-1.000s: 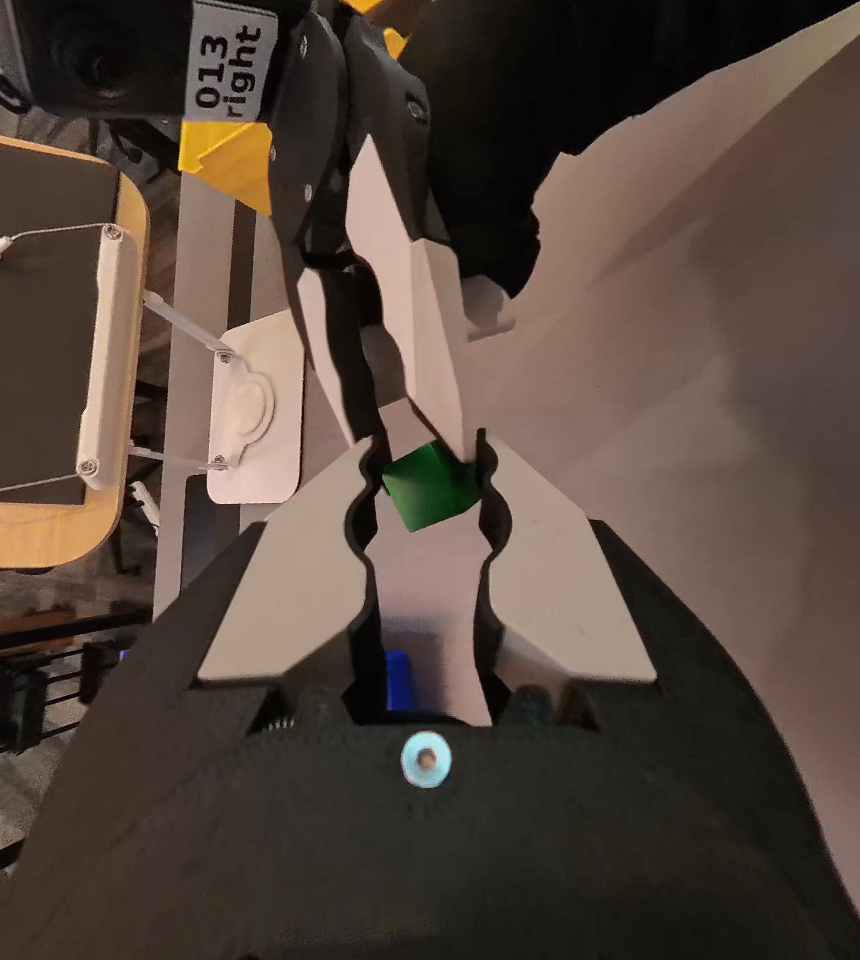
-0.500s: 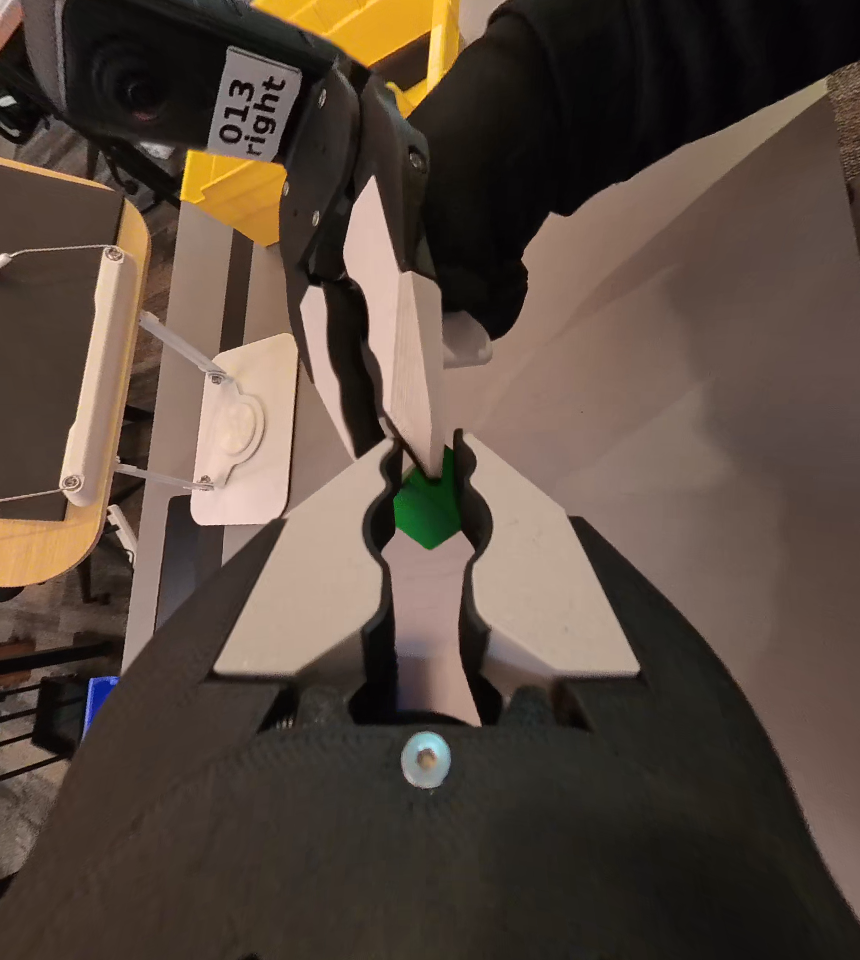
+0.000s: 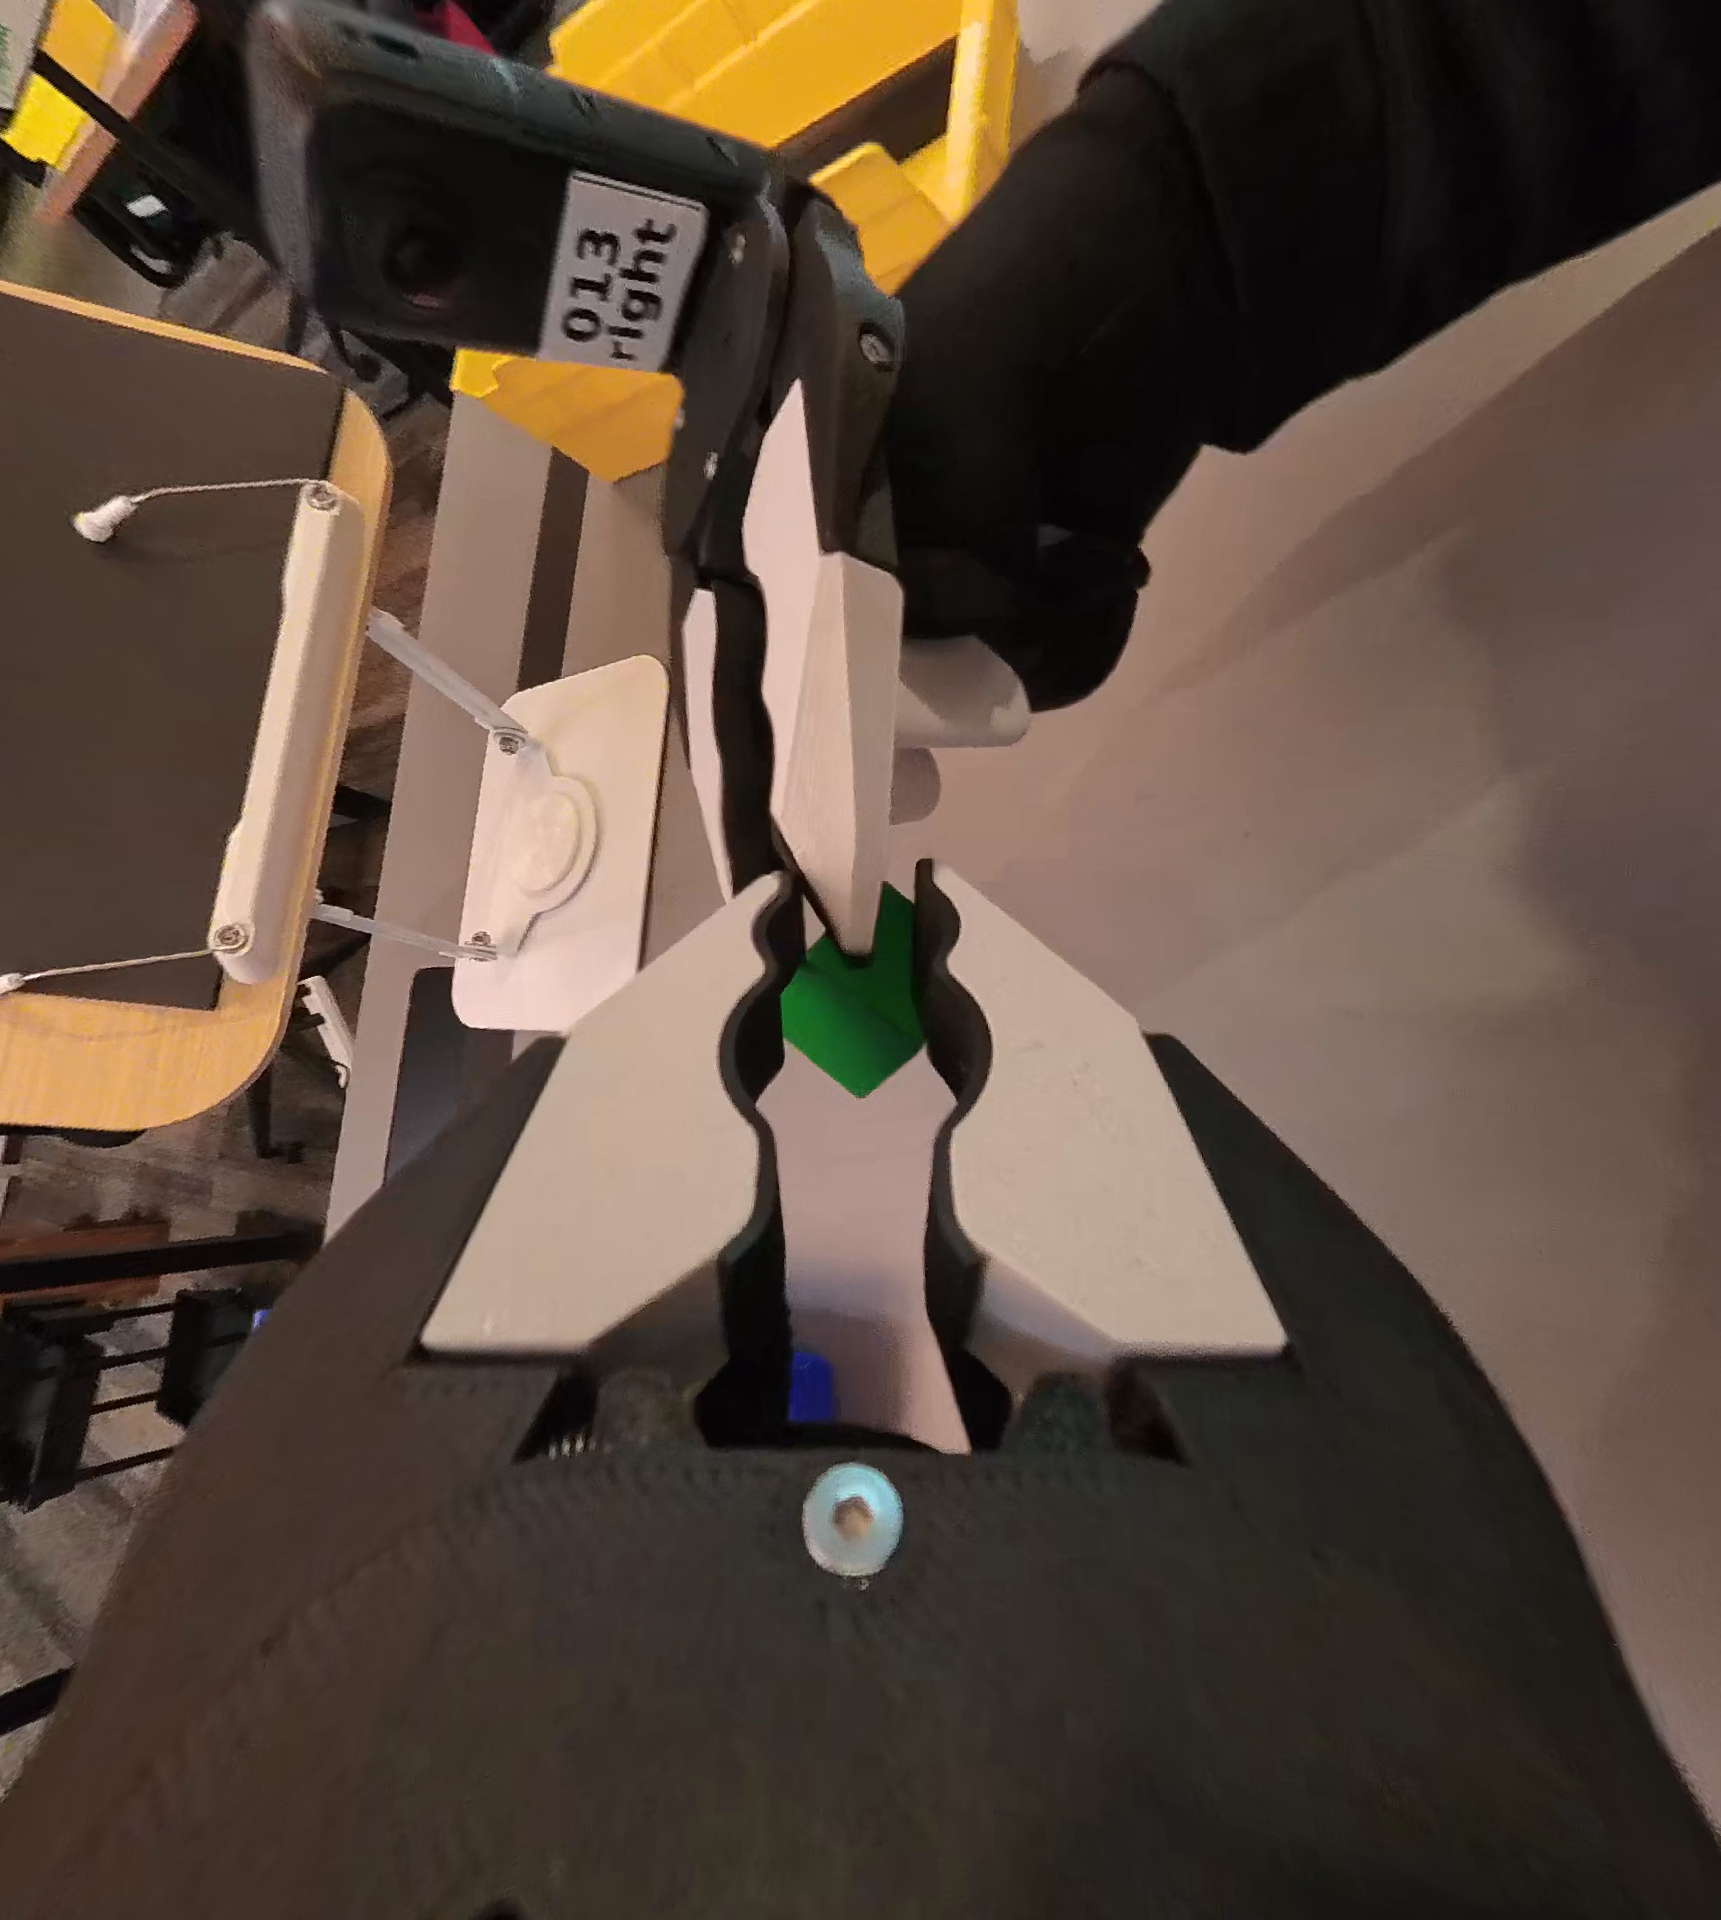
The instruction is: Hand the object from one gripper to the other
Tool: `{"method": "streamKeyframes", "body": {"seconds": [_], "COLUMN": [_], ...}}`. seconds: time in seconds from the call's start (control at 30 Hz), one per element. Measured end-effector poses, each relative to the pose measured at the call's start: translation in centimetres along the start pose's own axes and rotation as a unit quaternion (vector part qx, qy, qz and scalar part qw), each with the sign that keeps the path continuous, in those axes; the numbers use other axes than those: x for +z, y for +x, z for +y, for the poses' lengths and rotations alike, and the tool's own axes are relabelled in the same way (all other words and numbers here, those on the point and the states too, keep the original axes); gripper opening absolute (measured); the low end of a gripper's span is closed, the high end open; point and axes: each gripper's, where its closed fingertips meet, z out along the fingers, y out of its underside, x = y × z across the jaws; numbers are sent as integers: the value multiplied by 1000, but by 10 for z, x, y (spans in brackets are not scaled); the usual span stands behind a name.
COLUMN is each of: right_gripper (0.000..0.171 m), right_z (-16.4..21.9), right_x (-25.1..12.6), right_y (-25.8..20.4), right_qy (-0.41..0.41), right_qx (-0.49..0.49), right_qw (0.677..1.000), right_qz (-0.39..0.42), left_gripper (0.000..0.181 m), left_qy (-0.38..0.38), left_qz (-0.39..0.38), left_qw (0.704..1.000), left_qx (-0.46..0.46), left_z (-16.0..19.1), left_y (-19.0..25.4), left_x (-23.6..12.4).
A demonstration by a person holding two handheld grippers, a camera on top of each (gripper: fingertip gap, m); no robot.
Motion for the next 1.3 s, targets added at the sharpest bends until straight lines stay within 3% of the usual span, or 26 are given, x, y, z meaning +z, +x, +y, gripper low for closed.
{"method": "streamKeyframes", "body": {"seconds": [0.27, 0.43, 0.67, 0.77, 0.87, 1.1, 1.3], "right_gripper": [23, 23, 23, 25, 45, 40, 35], "right_z": [-42, -55, -54, -56, -57, -56, -47], "right_x": [-36, -40, -33, -34, -37, -38, -29], "right_y": [15, 4, 1, 2, 3, -33, -45], "right_qy": [158, 206, 212, 211, 187, 53, -25], "right_qx": [29, 26, 46, 27, -24, -292, -367], "right_qw": [987, 978, 975, 977, 982, 950, 922], "right_qz": [6, -23, -39, -22, 19, 100, 123], "left_gripper": [48, 43, 25, 25, 25, 25, 26], "left_qy": [61, 67, 72, 75, 104, 208, 303], "left_qz": [-145, -249, -285, -276, -236, -71, 7], "left_qw": [987, 965, 952, 955, 966, 972, 942], "left_qx": [-13, 47, 83, 76, 24, -87, -141], "left_z": [-8, -18, -24, -23, -25, -37, -54], "left_y": [-46, -57, -54, -54, -54, -39, -32], "left_x": [-8, -7, -9, -9, -13, -32, -53]}}
